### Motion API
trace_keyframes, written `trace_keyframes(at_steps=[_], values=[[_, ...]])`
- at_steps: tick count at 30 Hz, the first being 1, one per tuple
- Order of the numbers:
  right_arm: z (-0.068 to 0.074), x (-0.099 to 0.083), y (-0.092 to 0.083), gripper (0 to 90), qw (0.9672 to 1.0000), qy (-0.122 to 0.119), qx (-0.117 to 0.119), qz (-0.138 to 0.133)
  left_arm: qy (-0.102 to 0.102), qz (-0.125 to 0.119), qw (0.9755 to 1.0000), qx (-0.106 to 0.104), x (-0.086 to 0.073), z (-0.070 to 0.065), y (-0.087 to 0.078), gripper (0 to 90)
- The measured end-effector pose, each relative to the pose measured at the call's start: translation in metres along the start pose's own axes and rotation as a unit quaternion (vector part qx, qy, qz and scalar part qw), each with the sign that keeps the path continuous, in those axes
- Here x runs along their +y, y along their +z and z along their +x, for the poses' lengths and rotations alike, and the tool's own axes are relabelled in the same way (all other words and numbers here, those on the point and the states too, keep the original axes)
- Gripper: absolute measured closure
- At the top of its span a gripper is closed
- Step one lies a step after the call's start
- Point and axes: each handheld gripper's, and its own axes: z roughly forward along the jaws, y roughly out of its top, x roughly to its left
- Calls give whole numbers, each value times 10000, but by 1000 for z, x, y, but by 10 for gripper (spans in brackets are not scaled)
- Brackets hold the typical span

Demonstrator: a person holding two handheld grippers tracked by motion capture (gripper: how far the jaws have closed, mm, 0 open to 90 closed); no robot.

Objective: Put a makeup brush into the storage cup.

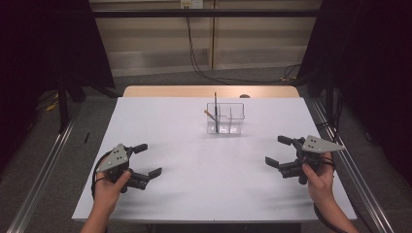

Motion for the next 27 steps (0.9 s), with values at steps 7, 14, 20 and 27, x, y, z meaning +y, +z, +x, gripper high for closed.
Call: trace_keyframes(at_steps=[7,14,20,27], values=[[2,-4,-5,52,10000,-12,-2,1,-28,-28,10000,7,0,0,0,2],[5,-9,-9,52,9999,-62,-12,99,22,-5,10000,-1,0,1,1,2],[9,-10,-13,52,9999,-91,-23,103,21,2,10000,-15,0,2,3,2],[13,-13,-16,51,9997,-149,4,203,31,-6,10000,-41,1,1,5,2]])
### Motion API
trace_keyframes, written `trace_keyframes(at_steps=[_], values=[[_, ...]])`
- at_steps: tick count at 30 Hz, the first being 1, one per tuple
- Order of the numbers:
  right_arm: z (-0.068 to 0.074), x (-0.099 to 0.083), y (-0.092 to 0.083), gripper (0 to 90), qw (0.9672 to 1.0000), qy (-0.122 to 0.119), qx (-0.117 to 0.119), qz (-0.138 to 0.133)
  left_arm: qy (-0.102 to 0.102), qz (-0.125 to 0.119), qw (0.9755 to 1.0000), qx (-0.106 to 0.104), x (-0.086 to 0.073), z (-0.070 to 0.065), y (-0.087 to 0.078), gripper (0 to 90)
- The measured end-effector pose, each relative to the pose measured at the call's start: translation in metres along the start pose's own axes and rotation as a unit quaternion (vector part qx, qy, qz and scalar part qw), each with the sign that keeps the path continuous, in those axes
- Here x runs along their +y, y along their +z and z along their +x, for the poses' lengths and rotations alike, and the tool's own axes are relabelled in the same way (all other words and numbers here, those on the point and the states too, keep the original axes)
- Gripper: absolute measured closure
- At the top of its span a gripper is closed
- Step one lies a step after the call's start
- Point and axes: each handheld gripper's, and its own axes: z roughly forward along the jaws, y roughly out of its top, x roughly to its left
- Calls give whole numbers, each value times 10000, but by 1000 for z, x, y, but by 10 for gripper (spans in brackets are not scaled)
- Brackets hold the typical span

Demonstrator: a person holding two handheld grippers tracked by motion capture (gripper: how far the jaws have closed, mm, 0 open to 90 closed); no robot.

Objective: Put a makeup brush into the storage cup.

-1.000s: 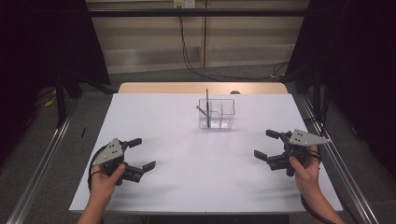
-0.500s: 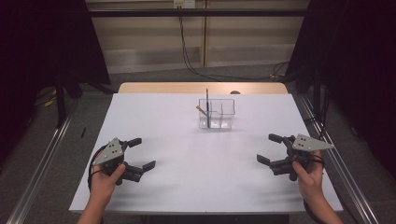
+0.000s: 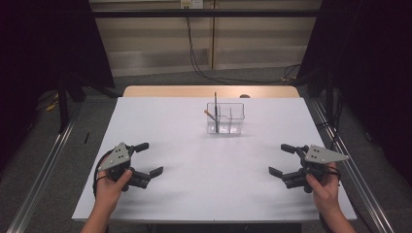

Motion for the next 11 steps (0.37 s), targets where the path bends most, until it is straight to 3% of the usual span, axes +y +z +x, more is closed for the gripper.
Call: trace_keyframes(at_steps=[11], values=[[0,-2,-2,51,10000,-13,-17,27,0,-2,10000,-17,0,1,1,2]])
